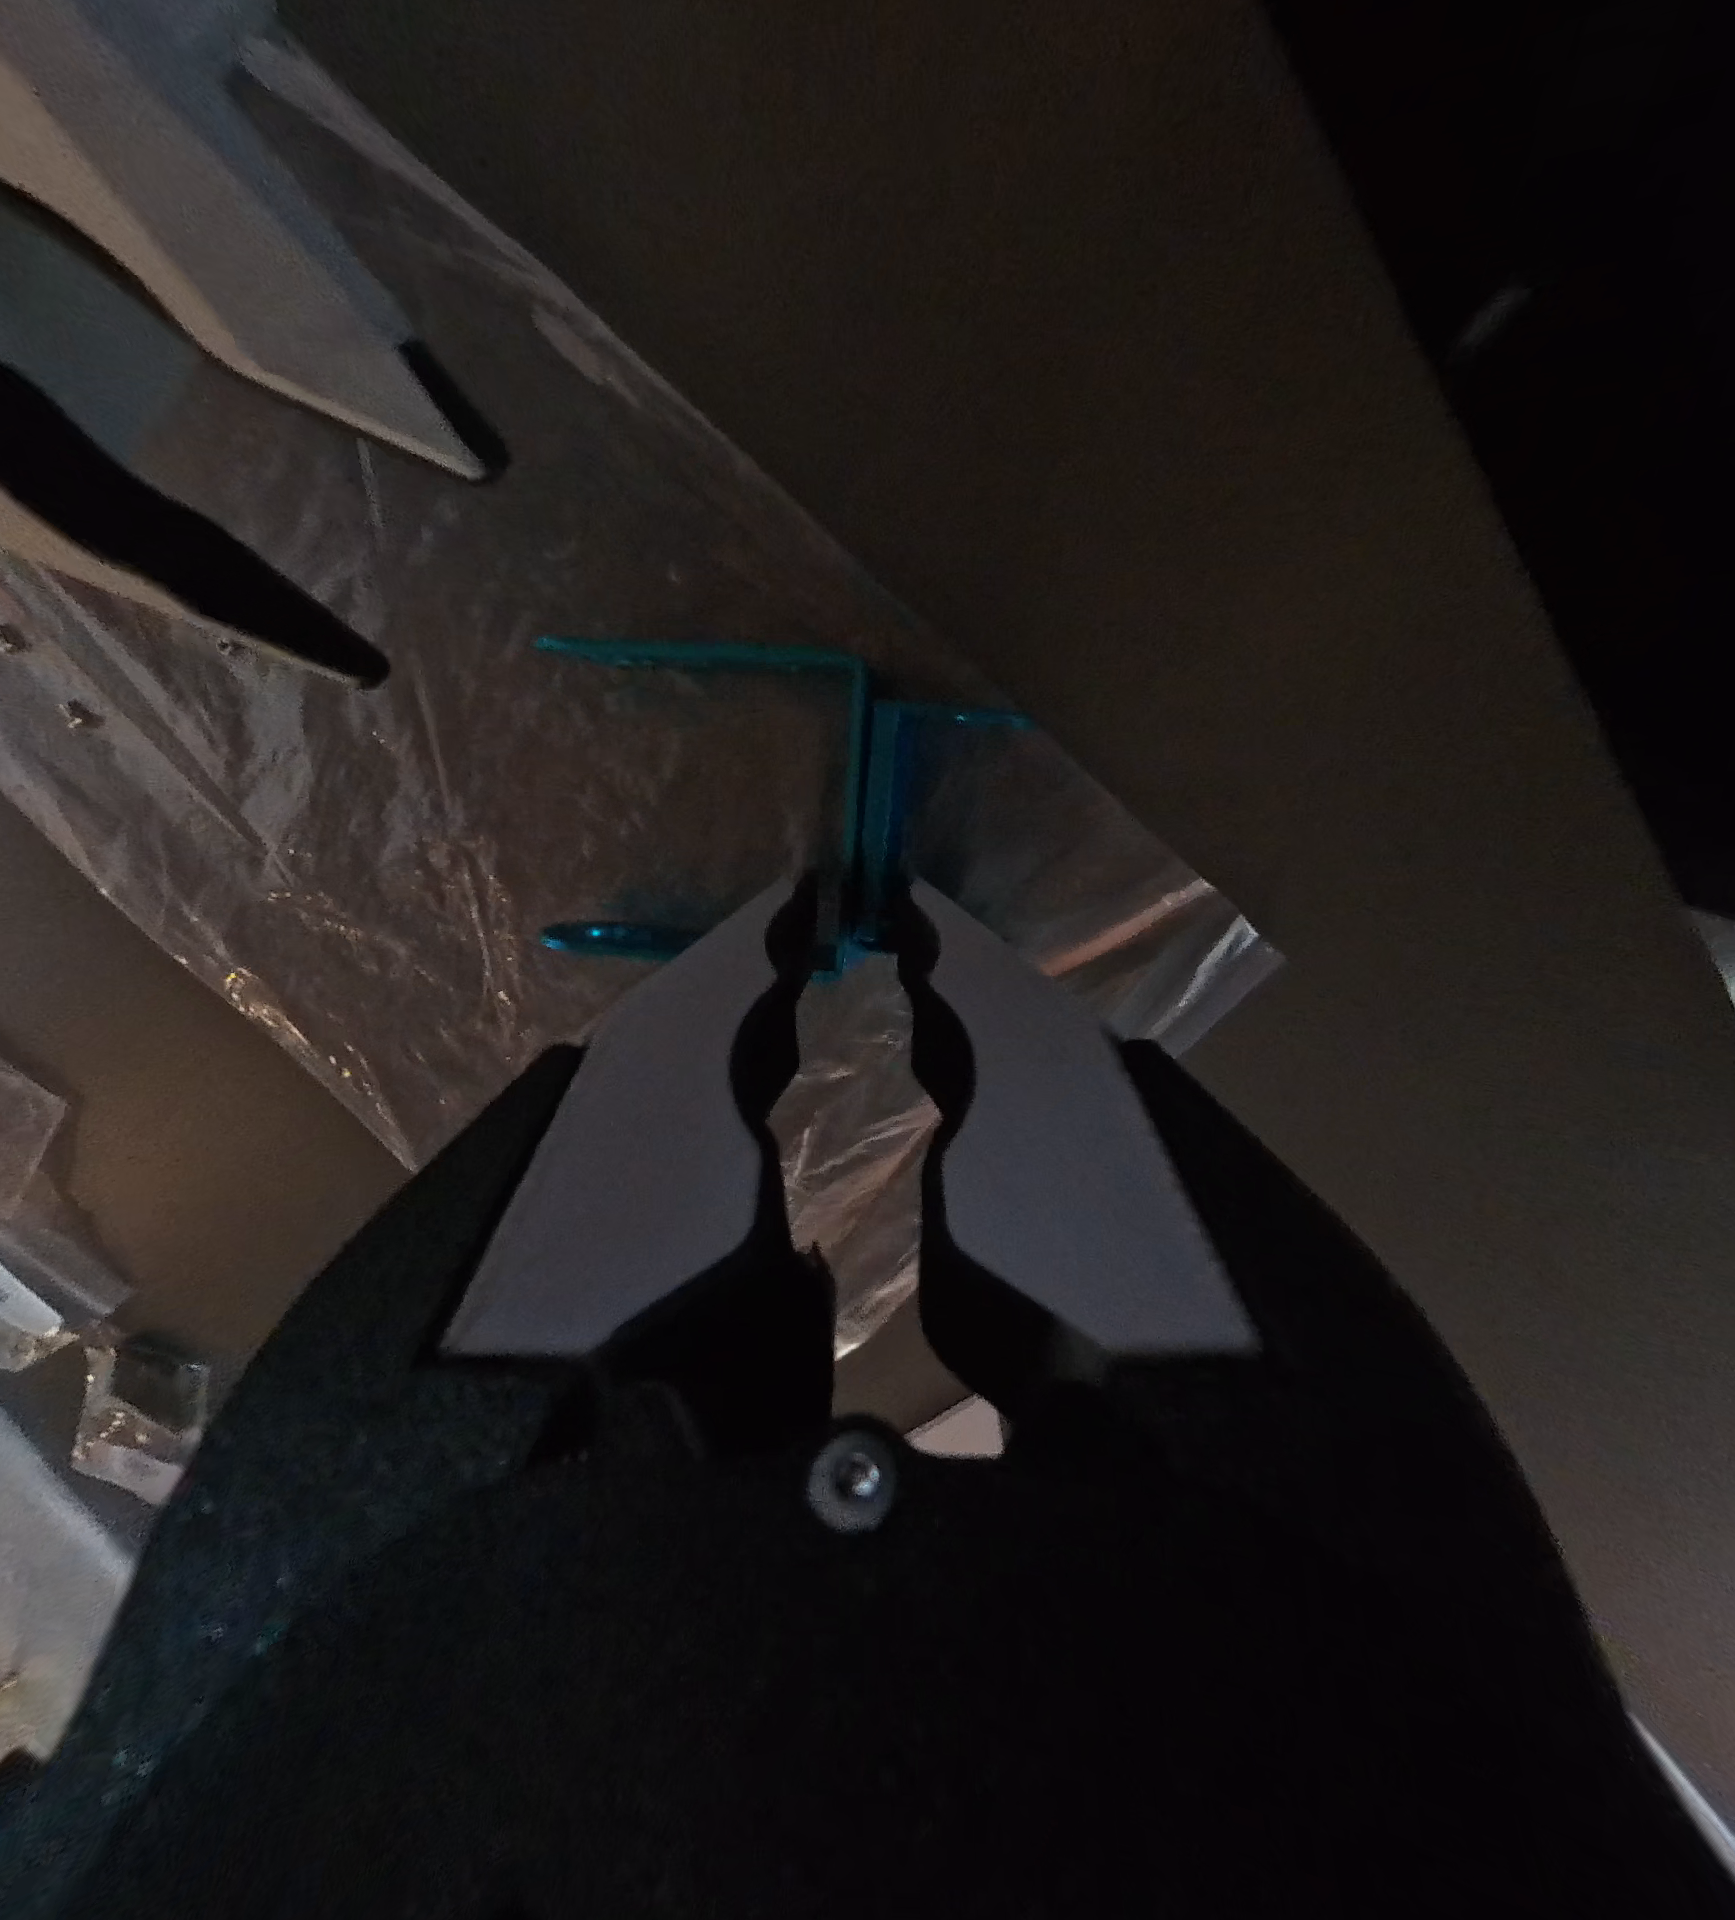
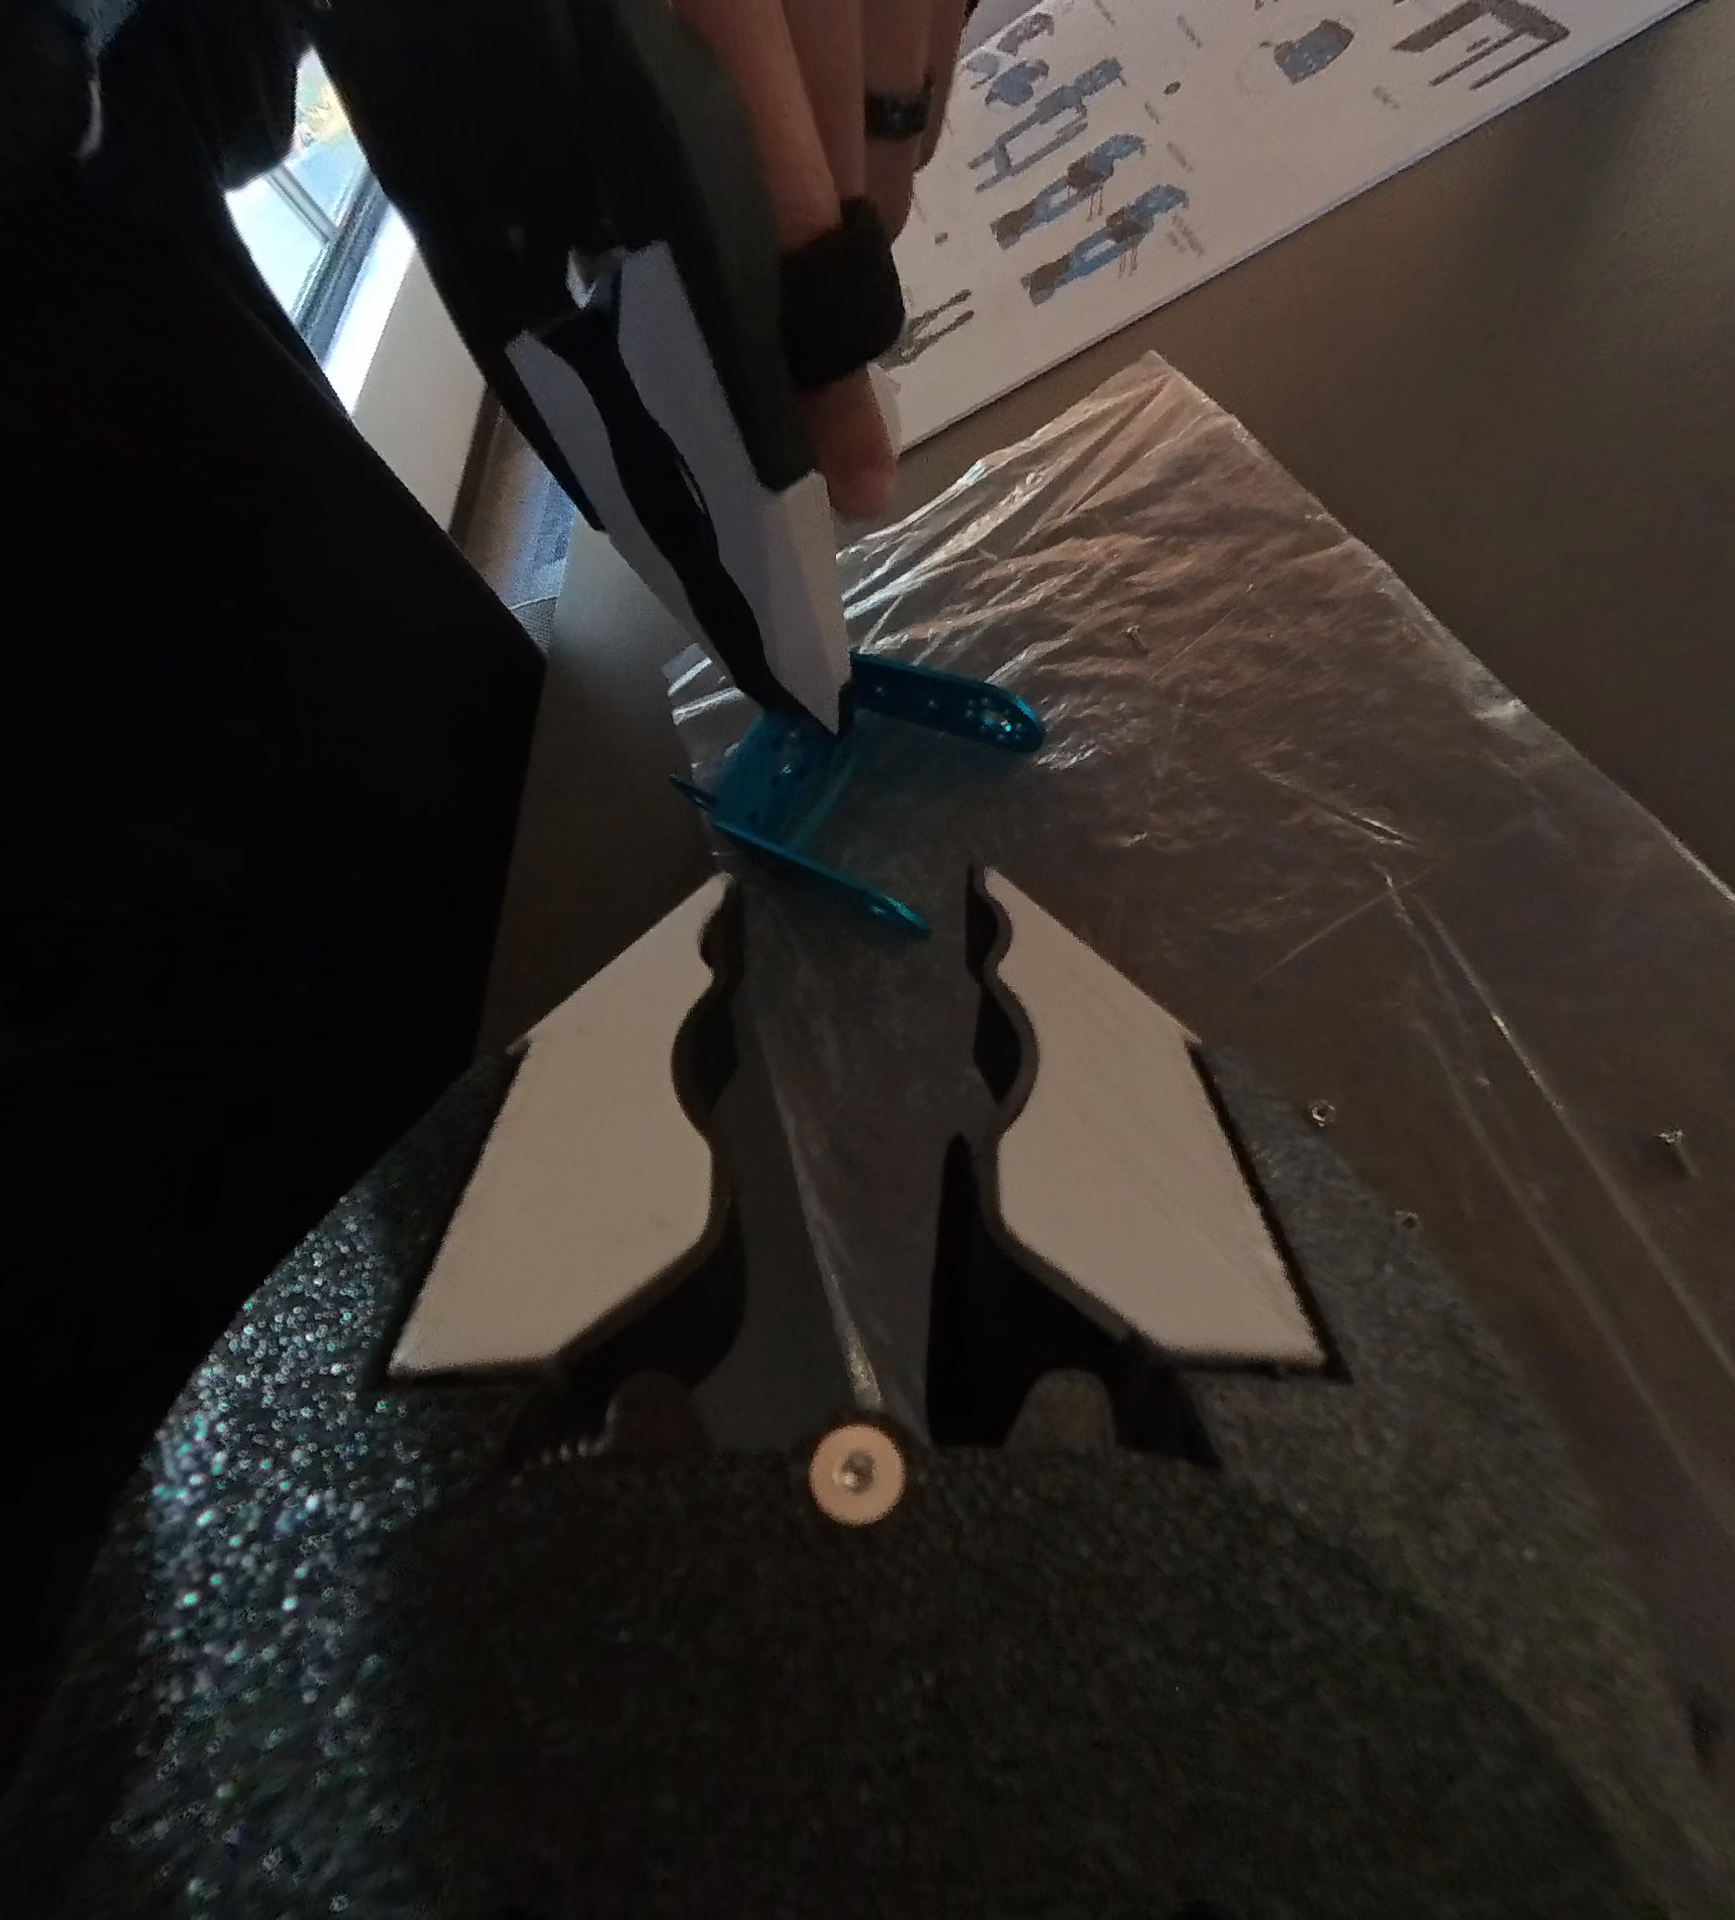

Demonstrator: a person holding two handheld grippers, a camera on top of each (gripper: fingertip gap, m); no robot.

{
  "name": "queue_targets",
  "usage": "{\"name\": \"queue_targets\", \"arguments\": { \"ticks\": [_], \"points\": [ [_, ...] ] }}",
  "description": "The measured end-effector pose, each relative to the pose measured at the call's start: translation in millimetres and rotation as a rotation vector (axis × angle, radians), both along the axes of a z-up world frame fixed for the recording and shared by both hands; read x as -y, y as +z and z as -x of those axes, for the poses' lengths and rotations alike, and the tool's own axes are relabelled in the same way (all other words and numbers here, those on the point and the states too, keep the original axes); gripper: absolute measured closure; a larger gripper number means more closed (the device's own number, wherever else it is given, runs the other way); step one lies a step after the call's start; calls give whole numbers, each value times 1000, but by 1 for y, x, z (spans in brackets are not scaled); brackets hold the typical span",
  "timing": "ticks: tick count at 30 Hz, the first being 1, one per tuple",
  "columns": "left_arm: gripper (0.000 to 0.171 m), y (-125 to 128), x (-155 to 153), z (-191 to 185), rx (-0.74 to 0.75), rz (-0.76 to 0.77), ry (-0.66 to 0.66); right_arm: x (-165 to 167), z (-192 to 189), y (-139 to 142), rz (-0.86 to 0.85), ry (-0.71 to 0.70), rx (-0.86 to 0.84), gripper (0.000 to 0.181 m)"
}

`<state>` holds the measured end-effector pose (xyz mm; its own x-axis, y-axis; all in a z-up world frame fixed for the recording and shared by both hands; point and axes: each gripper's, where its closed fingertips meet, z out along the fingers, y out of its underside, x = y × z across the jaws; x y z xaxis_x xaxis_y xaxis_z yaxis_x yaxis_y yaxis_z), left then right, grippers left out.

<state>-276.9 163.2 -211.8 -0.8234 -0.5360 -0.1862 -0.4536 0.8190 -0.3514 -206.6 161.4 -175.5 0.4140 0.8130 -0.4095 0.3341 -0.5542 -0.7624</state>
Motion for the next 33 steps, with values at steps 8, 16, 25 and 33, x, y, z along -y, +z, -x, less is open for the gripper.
{"name": "queue_targets", "arguments": {
  "ticks": [8,16,25,33],
  "points": [
    [151,8,1,-5,103,62,84,-1,0,2,16,-2,-3,138],
    [142,18,-2,-2,213,114,199,2,2,0,0,9,38,137],
    [135,51,-35,-9,499,403,439,3,-1,-2,-59,2,118,137],
    [130,81,-66,-4,598,666,619,-31,-24,36,-289,-181,129,140]
  ]
}}
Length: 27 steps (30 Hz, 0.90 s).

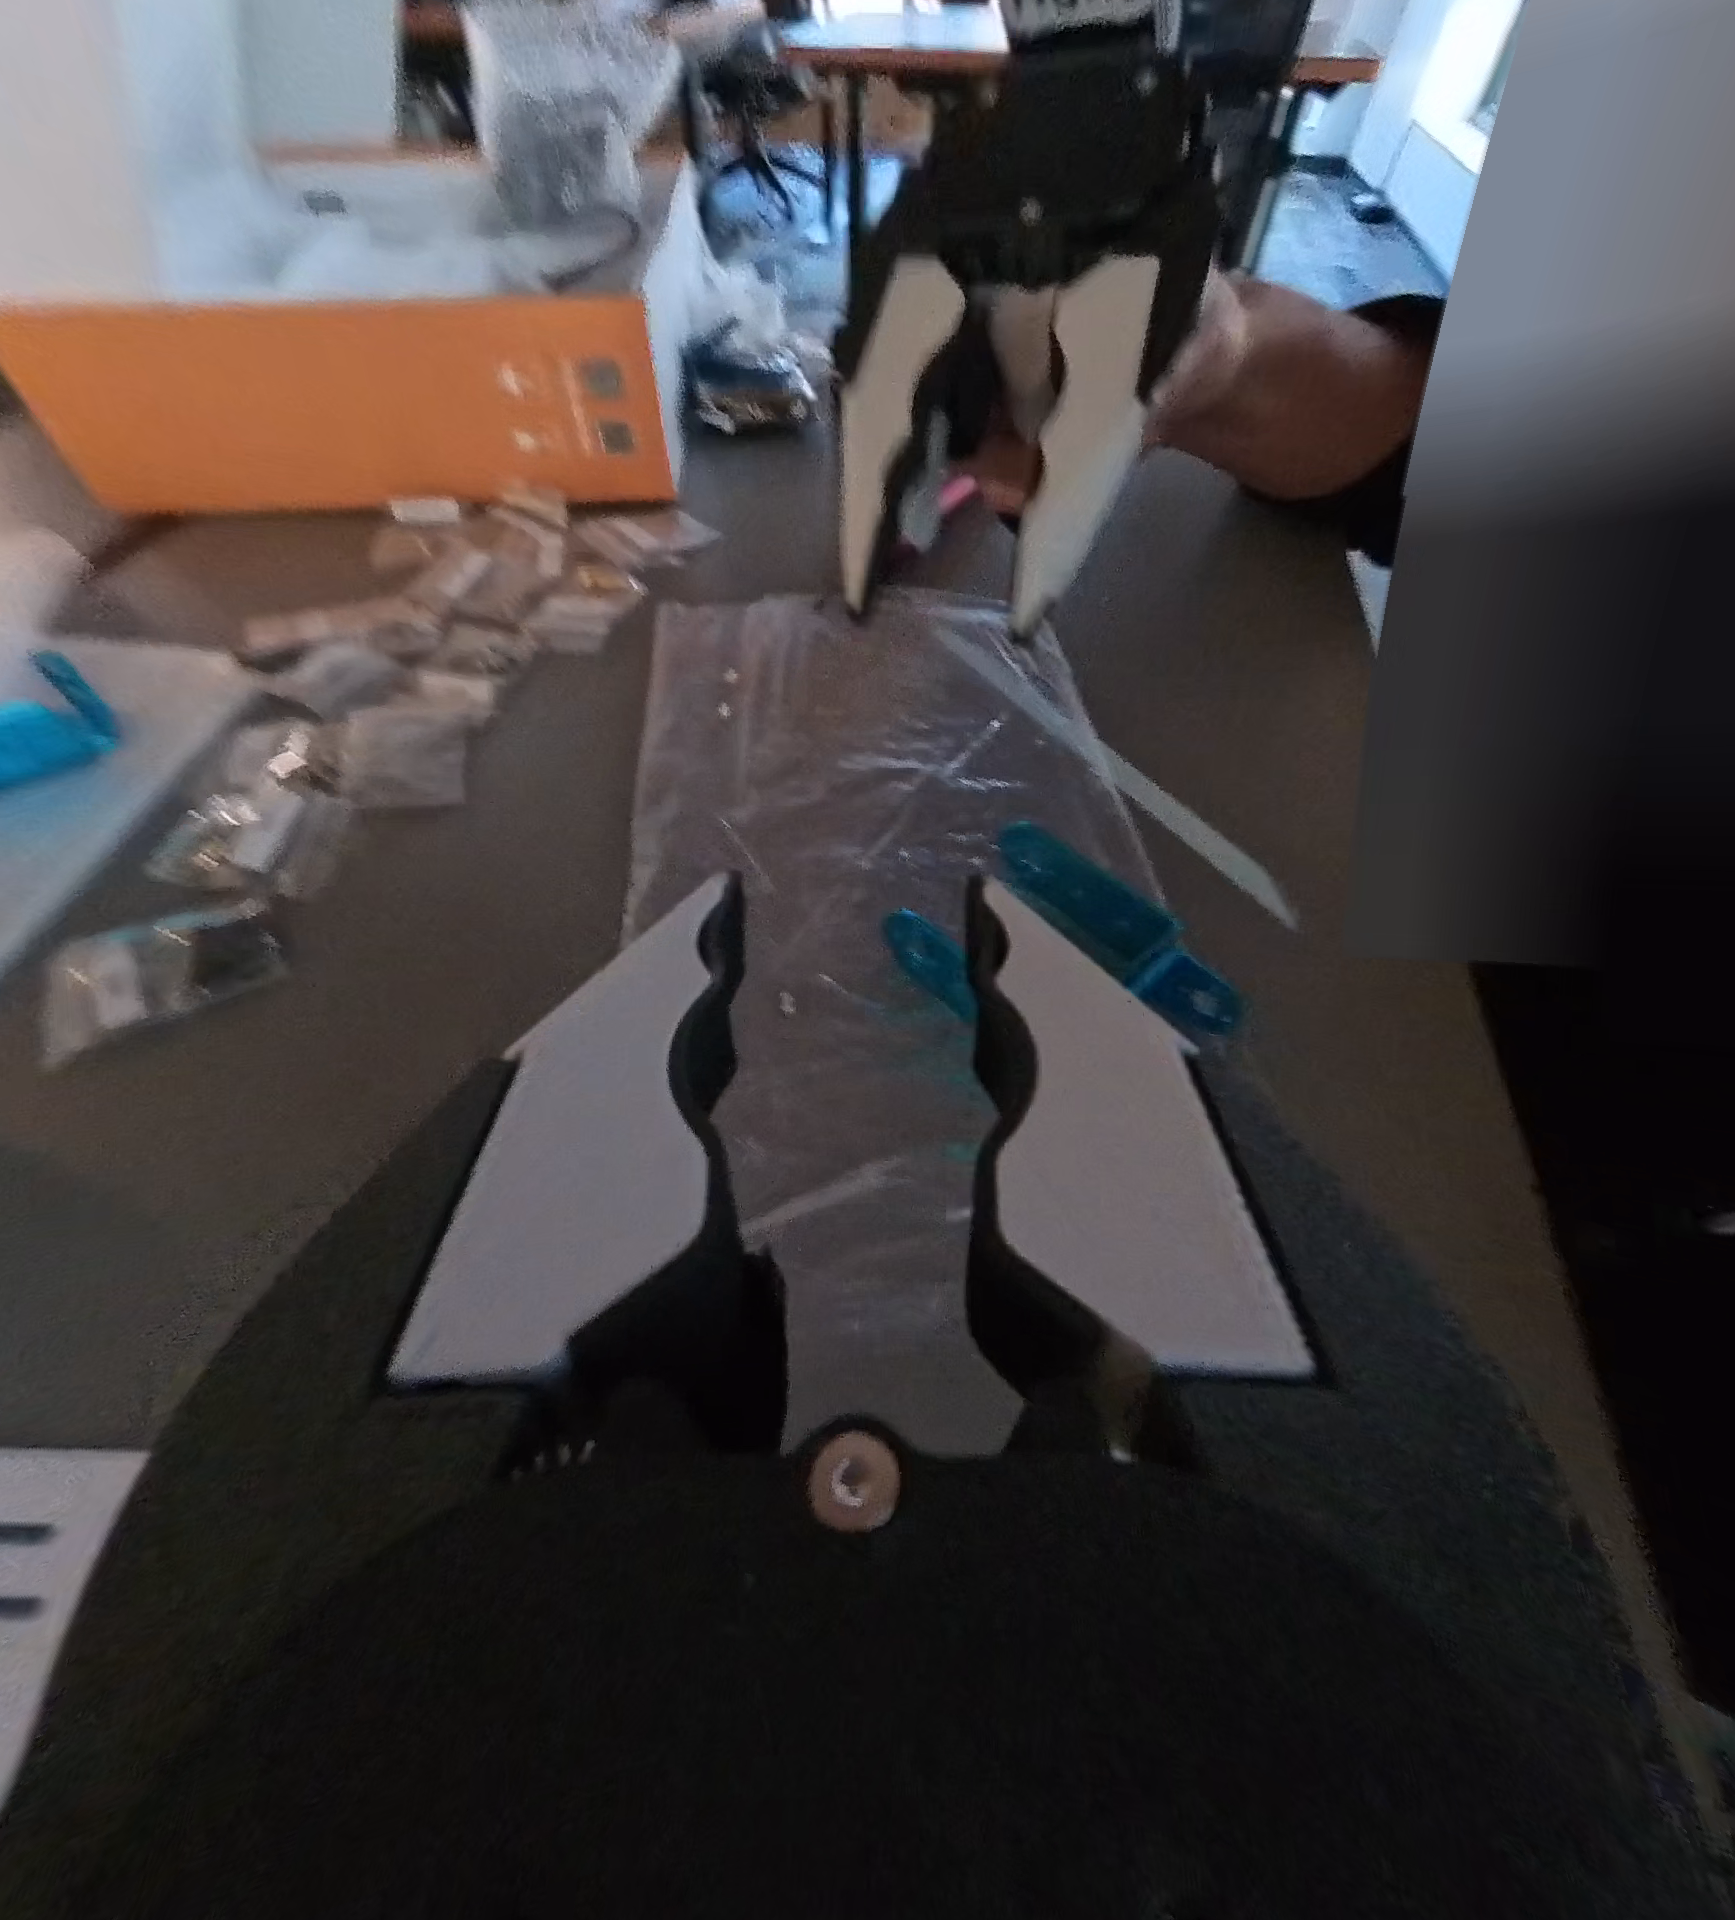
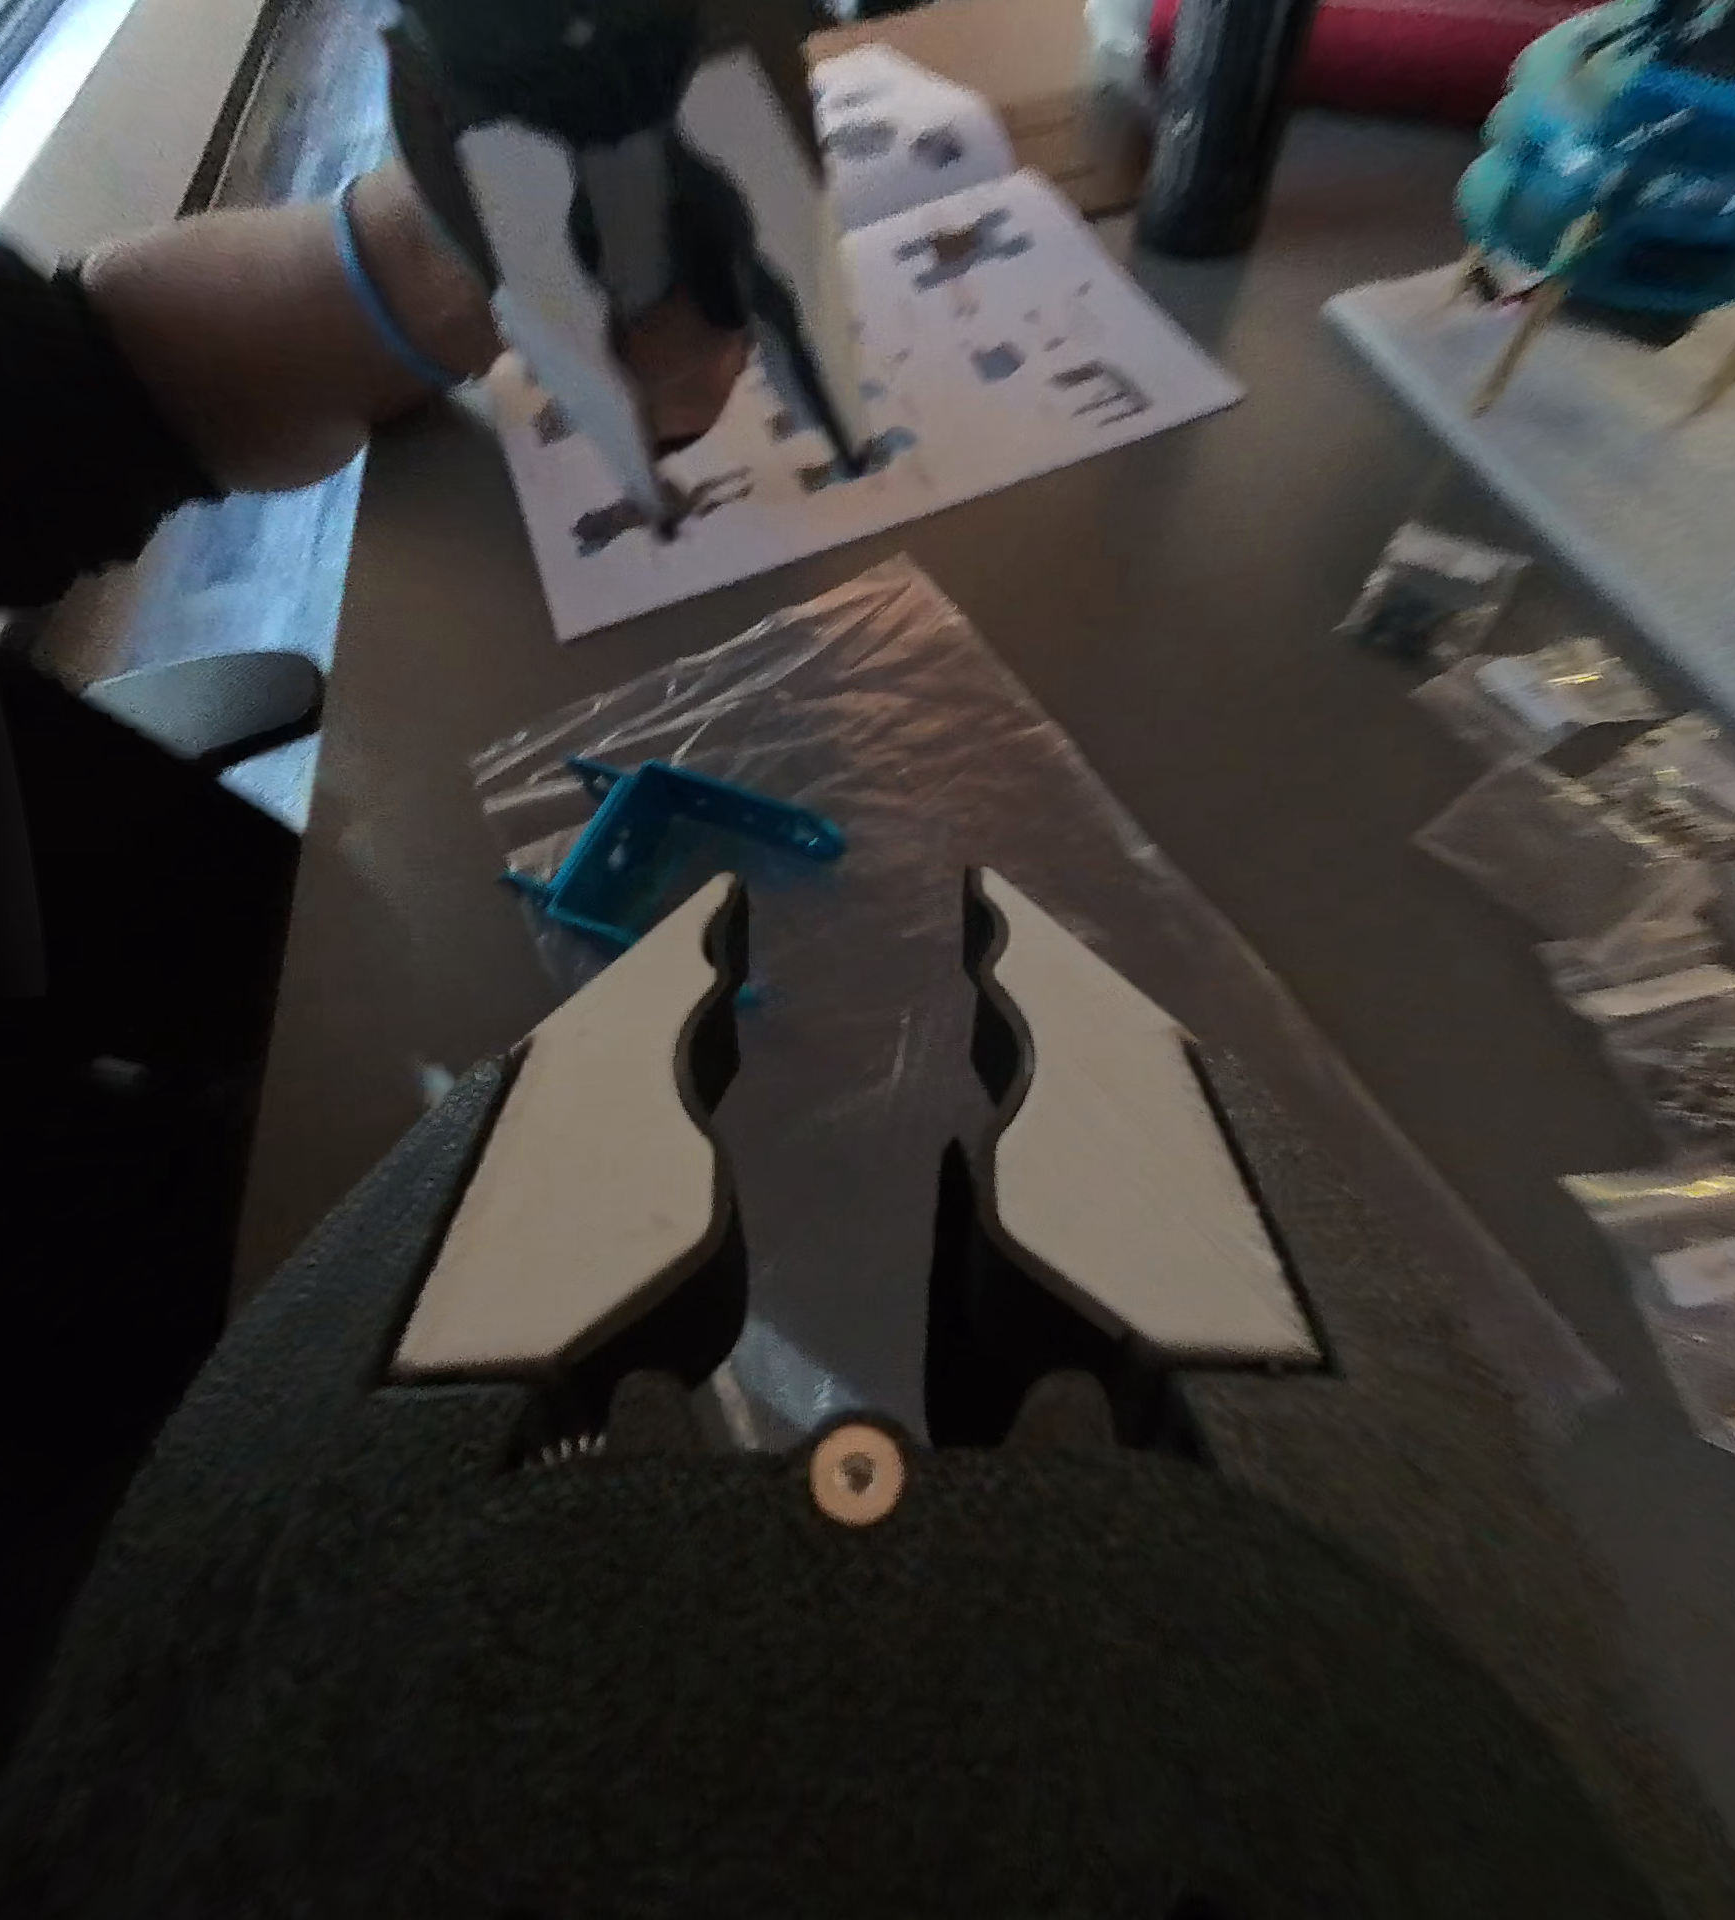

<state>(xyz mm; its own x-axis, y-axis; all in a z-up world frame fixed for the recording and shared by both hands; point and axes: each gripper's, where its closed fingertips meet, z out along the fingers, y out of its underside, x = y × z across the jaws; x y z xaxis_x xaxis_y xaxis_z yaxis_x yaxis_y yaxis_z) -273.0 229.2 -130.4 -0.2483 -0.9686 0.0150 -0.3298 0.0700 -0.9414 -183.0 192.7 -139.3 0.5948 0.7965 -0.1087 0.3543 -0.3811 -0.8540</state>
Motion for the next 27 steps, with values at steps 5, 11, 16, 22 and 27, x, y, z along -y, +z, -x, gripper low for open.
{"name": "queue_targets", "arguments": {
  "ticks": [5,11,16,22,27],
  "points": [
    [126,15,7,7,27,91,104,-35,-24,52,-115,-241,-166,140],
    [125,15,0,27,40,64,454,-39,-18,51,-22,-369,-199,136],
    [121,10,3,57,28,69,696,-14,-5,17,29,-455,-170,135],
    [120,11,21,80,56,125,783,29,-2,-8,-18,-581,-148,139],
    [120,2,53,93,59,160,757,48,-1,-3,-157,-579,-94,139]
  ]
}}
